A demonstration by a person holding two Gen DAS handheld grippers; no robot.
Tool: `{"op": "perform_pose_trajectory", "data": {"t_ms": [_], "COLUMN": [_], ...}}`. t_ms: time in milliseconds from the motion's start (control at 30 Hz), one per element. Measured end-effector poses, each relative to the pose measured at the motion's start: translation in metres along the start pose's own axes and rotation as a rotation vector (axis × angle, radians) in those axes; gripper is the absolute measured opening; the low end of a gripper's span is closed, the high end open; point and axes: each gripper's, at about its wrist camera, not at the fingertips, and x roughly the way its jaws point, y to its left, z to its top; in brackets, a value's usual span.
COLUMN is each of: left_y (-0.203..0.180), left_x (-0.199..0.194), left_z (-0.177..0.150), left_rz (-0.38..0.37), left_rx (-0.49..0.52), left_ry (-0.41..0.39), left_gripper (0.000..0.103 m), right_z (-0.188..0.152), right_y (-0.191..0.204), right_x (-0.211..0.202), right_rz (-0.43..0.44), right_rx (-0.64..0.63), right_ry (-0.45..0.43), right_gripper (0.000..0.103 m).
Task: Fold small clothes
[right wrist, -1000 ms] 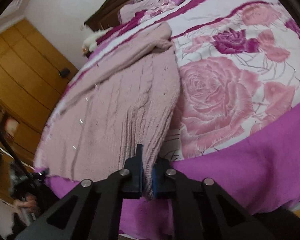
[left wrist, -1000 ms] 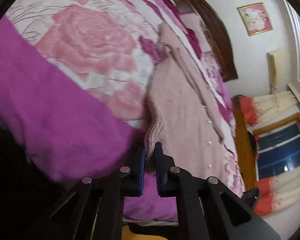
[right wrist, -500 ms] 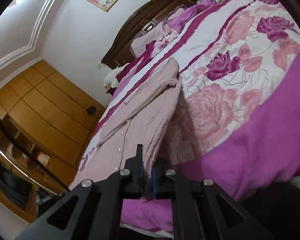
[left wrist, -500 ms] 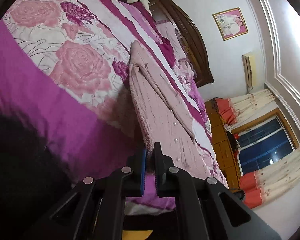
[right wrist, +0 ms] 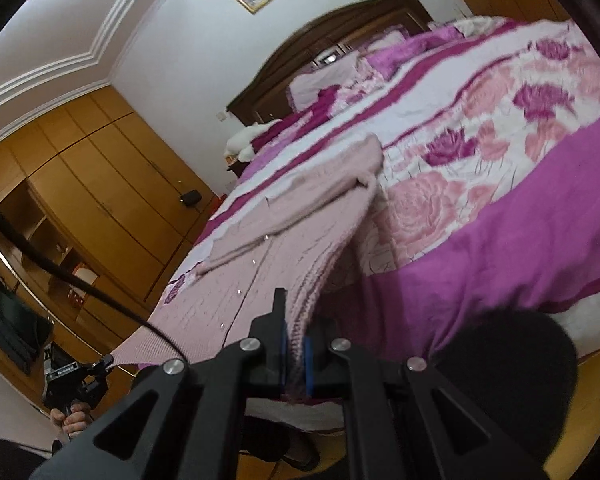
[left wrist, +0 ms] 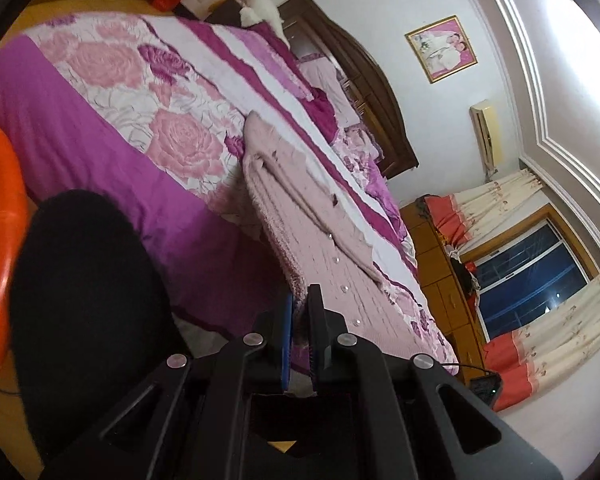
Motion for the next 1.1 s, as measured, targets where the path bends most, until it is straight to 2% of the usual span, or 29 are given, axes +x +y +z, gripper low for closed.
{"op": "perform_pose_trajectory", "data": {"t_ms": [200,433,567,633,733,800,1100], "left_y": [-0.016,-0.048,-0.046,-0.047,-0.056,-0.061,-0.054], "left_x": [-0.04,-0.07,-0.08,-0.086,-0.095,-0.096,-0.068], "left_z": [-0.006,-0.012,-0.012,-0.014,-0.016,-0.017,0.018], "left_rz": [-0.029,-0.046,-0.047,-0.034,0.003,0.008,0.021], "left_rx": [0.036,0.155,0.127,0.121,0.173,0.198,0.158], "left_ry": [-0.052,-0.128,-0.153,-0.158,-0.175,-0.186,-0.185], "left_gripper": [0.0,0.0,0.0,0.0,0.0,0.0,0.0], "right_z": [-0.007,-0.016,-0.018,-0.022,-0.027,-0.027,0.0], "right_y": [0.032,0.061,0.07,0.075,0.081,0.083,0.071], "right_x": [-0.039,-0.072,-0.086,-0.095,-0.106,-0.108,-0.075], "right_rz": [-0.005,-0.015,-0.04,-0.039,-0.022,-0.011,0.026], "right_rx": [-0.089,-0.144,-0.159,-0.159,-0.163,-0.162,-0.15], "right_ry": [-0.026,-0.062,-0.059,-0.066,-0.093,-0.106,-0.126], "right_gripper": [0.005,0.006,0.006,0.006,0.006,0.006,0.006]}}
